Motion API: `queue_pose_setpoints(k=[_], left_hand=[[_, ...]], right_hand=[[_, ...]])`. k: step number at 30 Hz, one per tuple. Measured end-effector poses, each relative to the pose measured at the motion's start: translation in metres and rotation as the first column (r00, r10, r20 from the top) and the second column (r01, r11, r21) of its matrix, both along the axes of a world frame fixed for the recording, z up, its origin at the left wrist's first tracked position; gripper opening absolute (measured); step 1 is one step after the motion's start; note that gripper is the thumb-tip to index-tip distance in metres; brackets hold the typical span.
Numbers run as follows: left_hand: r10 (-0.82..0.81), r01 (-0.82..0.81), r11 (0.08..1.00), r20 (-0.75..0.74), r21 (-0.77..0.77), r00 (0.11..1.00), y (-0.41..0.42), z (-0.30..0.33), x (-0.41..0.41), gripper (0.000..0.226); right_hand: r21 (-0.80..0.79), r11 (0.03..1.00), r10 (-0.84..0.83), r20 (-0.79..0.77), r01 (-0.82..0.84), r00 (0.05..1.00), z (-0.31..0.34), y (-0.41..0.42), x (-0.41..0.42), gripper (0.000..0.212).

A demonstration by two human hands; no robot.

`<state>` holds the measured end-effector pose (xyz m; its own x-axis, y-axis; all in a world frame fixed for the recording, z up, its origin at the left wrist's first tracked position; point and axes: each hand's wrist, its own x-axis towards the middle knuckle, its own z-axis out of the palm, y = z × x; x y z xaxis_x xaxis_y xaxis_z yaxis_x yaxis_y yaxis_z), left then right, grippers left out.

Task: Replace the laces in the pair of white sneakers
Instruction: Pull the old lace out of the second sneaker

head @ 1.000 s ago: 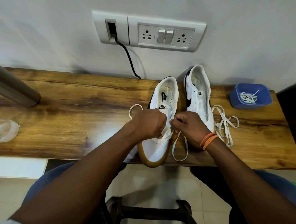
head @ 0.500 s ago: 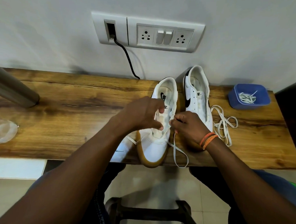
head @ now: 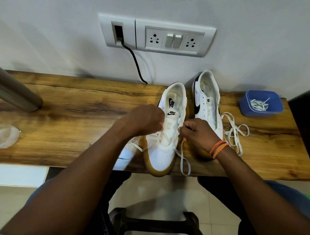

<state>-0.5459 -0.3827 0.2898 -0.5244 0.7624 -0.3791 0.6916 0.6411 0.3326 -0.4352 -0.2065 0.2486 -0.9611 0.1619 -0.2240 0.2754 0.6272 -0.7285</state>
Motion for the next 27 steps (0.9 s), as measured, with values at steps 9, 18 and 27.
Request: queue_pose_setpoints(k=[9,18,27], left_hand=[[-0.138,0.137,0.983,-0.002,0.125,0.99,0.014,-0.012,0.023,0.027],[-0.016,0.016,0.999,0.002,0.038,1.0,0.003,-0.002,0.004,0.015],[-0.064,0.065,0.986,-0.009,0.152,0.998,0.007,0.001,0.017,0.033]], right_hand=[[0.026,1.0,0.017,-0.012,-0.016,1.0,-0.003,0.0,-0.001,0.036],[0.003,1.0,0.011,0.007,-0.011,1.0,0.0,-0.002,-0.001,0.036],[0.039,0.999,0.007,0.005,-0.008,1.0,0.001,-0.003,-0.001,0.034]])
